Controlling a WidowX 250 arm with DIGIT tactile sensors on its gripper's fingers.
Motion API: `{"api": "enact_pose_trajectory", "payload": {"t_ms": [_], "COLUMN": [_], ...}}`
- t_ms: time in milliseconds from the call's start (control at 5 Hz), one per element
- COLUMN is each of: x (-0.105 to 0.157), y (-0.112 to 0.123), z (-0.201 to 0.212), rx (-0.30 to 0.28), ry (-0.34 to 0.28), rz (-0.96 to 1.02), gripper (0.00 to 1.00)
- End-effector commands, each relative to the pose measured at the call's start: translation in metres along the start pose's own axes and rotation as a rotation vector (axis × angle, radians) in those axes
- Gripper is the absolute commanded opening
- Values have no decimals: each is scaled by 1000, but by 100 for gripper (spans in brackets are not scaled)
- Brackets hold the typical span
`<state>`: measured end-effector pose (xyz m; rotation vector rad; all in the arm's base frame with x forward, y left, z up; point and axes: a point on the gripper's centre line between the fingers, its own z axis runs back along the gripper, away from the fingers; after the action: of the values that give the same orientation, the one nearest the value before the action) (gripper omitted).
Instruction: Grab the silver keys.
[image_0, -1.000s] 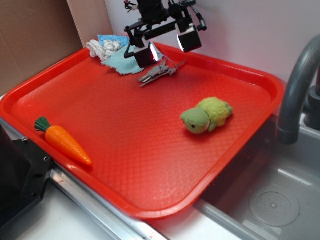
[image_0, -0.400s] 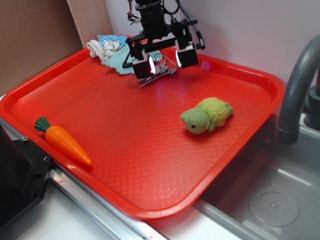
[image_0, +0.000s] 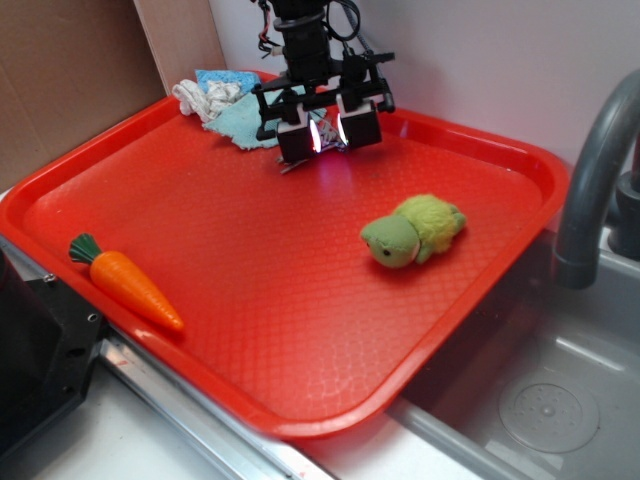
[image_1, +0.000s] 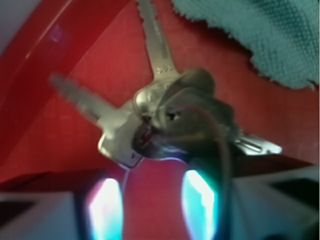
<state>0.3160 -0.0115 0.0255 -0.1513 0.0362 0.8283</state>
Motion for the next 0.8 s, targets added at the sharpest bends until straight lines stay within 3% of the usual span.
{"api": "enact_pose_trajectory", "payload": {"t_ms": [0,200,400,600], "x": [3,-15,-51,-82], "y": [4,25,37,29], "z": [40,90,140,185], "rx": [41,163,310,322], "ry": [-119,-163,-267,-345], "rz": [-126,-382,-639,-823], "gripper": [0,0,0,0]}}
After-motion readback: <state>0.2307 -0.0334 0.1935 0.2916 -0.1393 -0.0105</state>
